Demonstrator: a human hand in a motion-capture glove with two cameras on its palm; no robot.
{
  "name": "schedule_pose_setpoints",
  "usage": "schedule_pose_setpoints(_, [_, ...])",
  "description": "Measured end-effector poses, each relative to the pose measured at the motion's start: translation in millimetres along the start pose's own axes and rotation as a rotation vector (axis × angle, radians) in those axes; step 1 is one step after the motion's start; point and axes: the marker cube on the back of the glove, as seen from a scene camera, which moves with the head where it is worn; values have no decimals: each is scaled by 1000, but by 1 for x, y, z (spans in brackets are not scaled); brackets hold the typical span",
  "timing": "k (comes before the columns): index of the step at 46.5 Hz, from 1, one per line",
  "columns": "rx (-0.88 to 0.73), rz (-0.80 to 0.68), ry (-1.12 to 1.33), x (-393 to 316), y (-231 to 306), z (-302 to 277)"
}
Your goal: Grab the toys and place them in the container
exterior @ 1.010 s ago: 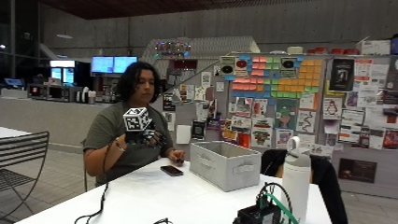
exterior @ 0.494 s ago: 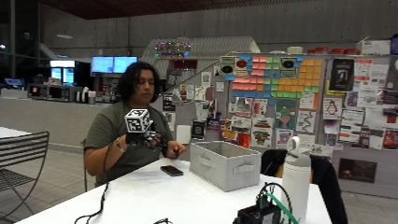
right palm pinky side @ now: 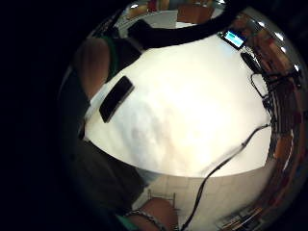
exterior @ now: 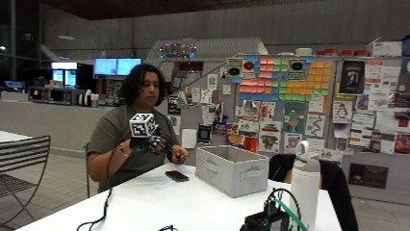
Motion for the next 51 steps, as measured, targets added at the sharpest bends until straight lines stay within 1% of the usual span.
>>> schedule_pose_setpoints(31, [-9, 10, 0, 5, 0, 7])
schedule_pose_setpoints(38, [-19, 32, -10, 5, 0, 9])
schedule_pose_setpoints(44, [-27, 27, -14, 15, -4, 4])
schedule_pose_setpoints(51, [-27, 30, -18, 9, -1, 7])
